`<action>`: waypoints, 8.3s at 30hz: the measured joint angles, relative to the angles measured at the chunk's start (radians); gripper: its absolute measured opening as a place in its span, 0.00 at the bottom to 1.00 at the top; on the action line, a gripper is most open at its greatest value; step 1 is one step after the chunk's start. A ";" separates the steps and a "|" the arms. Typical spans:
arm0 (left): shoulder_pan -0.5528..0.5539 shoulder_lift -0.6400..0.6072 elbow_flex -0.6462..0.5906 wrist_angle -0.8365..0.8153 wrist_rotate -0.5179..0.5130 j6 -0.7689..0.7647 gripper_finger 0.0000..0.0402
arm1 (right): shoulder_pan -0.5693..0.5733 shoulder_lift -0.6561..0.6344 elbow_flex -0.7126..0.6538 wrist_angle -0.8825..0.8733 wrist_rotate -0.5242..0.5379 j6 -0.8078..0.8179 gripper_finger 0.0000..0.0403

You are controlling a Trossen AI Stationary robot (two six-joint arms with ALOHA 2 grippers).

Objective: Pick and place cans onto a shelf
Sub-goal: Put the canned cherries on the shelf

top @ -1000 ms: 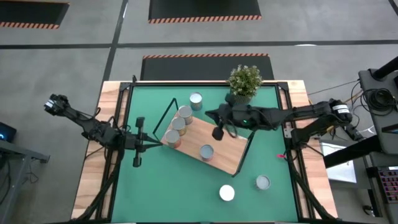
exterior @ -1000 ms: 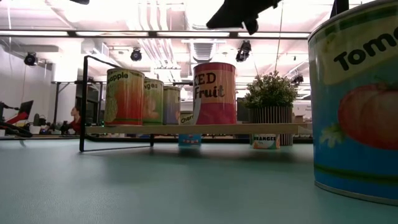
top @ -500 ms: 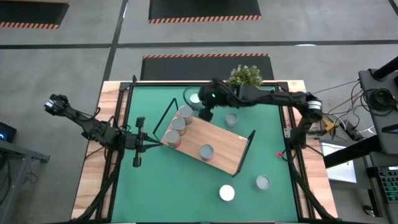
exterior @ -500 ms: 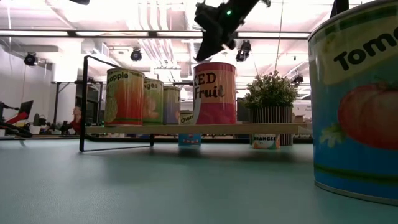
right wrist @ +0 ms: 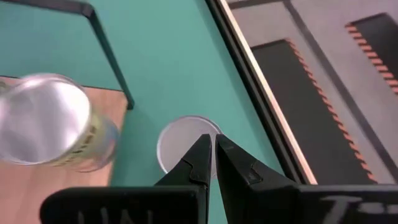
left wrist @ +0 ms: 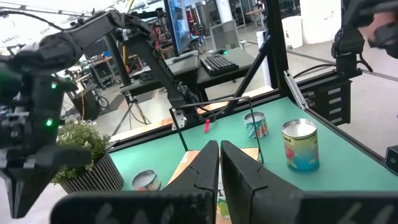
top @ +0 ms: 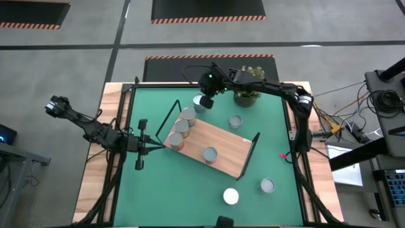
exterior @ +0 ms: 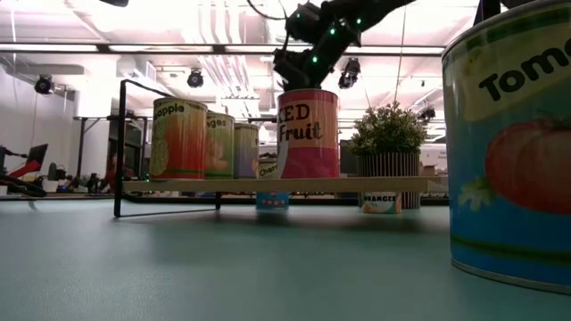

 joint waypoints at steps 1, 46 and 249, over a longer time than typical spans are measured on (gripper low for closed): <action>0.000 0.000 0.000 0.000 0.000 0.000 0.00 | -0.005 0.008 0.000 0.000 -0.001 0.002 0.03; 0.000 0.003 0.000 -0.010 0.000 0.000 0.00 | -0.018 0.133 -0.004 0.010 -0.071 -0.181 0.88; 0.000 0.006 0.000 -0.031 0.000 0.027 0.00 | -0.063 0.464 0.345 -0.634 0.354 0.409 0.82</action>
